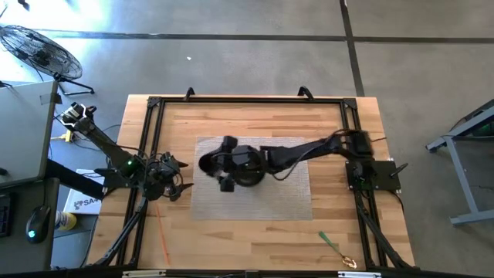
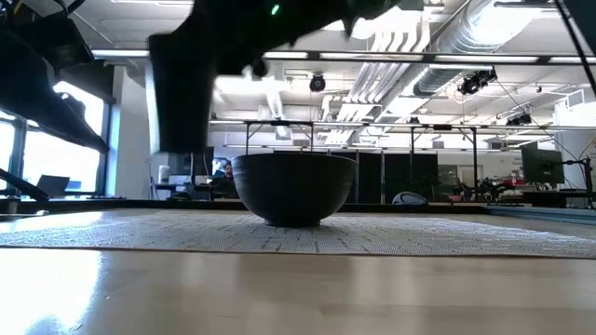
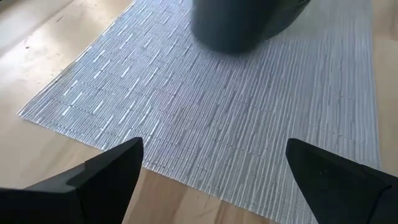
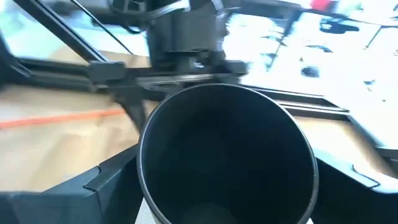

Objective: Pick & Place Utensil
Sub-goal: Put the black cup on the upper right of the black bowl on the gray mat

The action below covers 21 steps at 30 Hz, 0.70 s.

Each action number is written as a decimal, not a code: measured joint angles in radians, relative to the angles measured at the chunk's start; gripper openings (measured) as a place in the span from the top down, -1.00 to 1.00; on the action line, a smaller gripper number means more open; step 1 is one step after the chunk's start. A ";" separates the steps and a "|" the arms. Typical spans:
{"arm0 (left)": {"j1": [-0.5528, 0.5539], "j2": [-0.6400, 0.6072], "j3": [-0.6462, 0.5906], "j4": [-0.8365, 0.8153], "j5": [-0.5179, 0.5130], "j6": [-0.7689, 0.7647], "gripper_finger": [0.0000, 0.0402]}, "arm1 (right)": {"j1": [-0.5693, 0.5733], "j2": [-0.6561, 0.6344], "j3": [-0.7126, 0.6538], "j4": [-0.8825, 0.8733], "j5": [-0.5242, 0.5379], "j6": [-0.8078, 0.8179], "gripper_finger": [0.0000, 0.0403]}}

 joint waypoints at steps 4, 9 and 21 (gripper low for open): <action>0.000 0.000 0.000 -0.009 0.002 -0.002 -0.94 | 0.019 -0.115 0.000 -0.181 0.178 -0.026 -0.70; 0.000 0.000 0.000 -0.013 0.021 -0.007 -0.94 | 0.038 -0.237 0.000 -0.460 0.412 0.032 -0.70; 0.000 0.001 0.000 -0.011 0.021 -0.007 -0.94 | 0.029 -0.265 -0.002 -1.058 0.782 0.473 -0.70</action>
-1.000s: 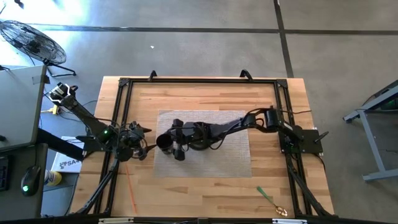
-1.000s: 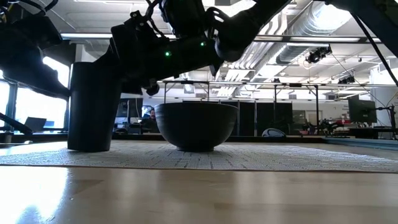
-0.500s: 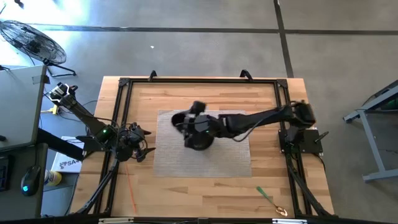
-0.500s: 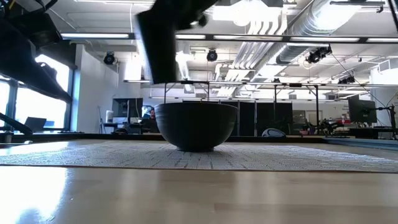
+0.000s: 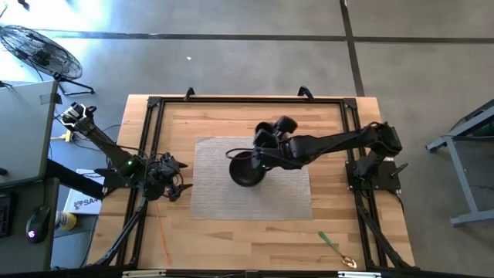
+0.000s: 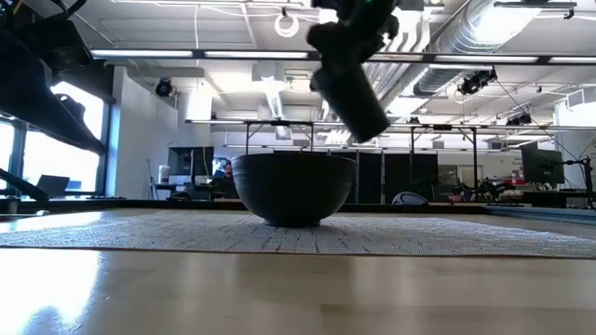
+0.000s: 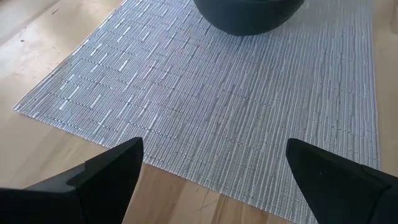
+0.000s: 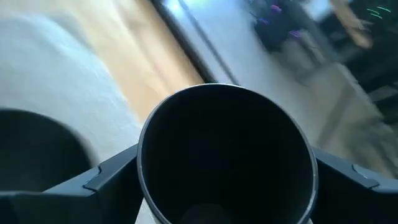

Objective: Pick & Place Utensil
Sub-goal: Put the black cup on the upper right of the black bowl on the gray mat

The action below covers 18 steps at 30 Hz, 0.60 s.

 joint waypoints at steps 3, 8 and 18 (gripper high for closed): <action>0.000 0.000 0.000 0.000 0.000 0.000 -0.94 | 0.001 0.000 0.000 -0.119 0.071 0.138 -0.70; 0.000 0.000 0.000 0.001 -0.001 -0.001 -0.94 | 0.000 0.000 0.000 -0.325 0.116 0.460 -0.70; 0.000 0.000 0.000 -0.001 -0.004 -0.015 -0.94 | -0.052 -0.010 -0.116 -0.434 0.088 0.871 -0.70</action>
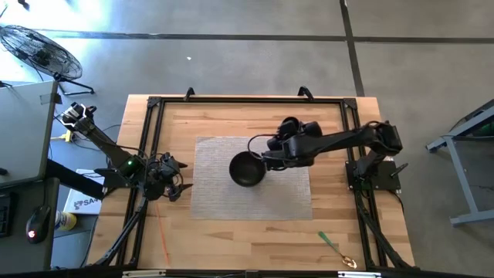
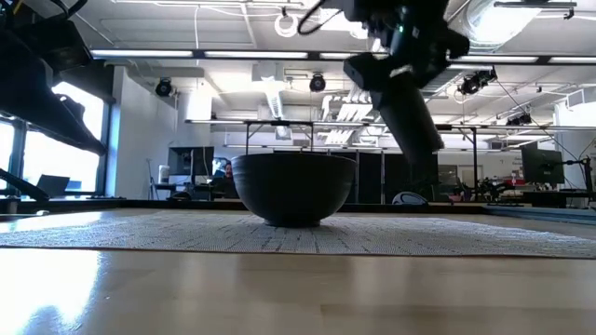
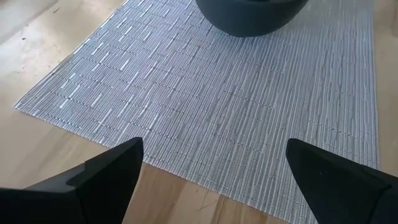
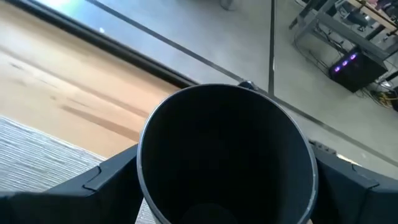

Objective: Pick & Place Utensil
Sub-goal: Put the black cup on the upper right of the black bowl on the gray mat

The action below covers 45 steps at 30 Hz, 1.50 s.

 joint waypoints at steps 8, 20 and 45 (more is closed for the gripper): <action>0.000 0.000 0.000 -0.001 -0.004 0.004 -0.94 | -0.037 0.000 -0.207 0.193 0.000 -0.023 -0.70; 0.000 0.000 0.000 0.000 -0.037 0.079 -0.94 | -0.002 -0.026 -0.375 0.448 0.041 0.023 -0.70; 0.000 0.000 0.000 -0.006 -0.040 0.105 -0.94 | 0.024 -0.370 -0.938 1.563 -0.017 -0.709 -0.79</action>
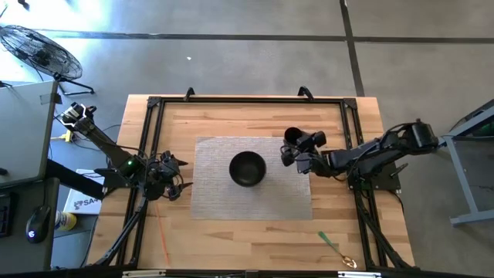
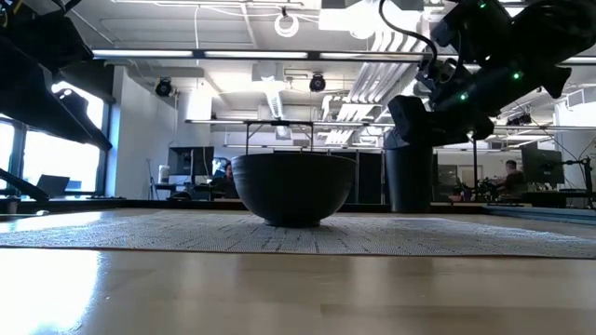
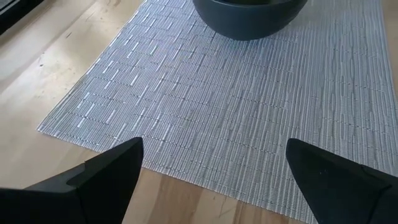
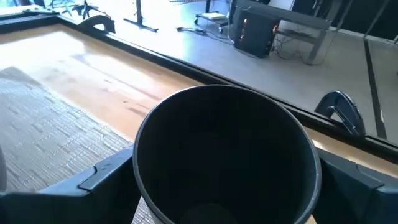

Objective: Pick & Place Utensil
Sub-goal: Put the black cup on the upper right of the black bowl on the gray mat, then put the green spoon into the black bowl on the gray mat

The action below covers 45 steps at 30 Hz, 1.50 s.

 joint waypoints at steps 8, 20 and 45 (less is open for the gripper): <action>0.000 0.000 0.000 0.000 0.003 0.000 -0.94 | -0.006 0.000 -0.001 -0.036 -0.011 0.056 -0.94; 0.000 0.000 0.000 0.000 0.004 0.000 -0.94 | -0.022 -0.047 0.001 -0.052 -0.098 0.056 -0.98; 0.000 0.000 0.000 0.006 0.005 0.000 -0.94 | -0.022 -0.297 0.002 -0.643 -0.459 0.267 -0.98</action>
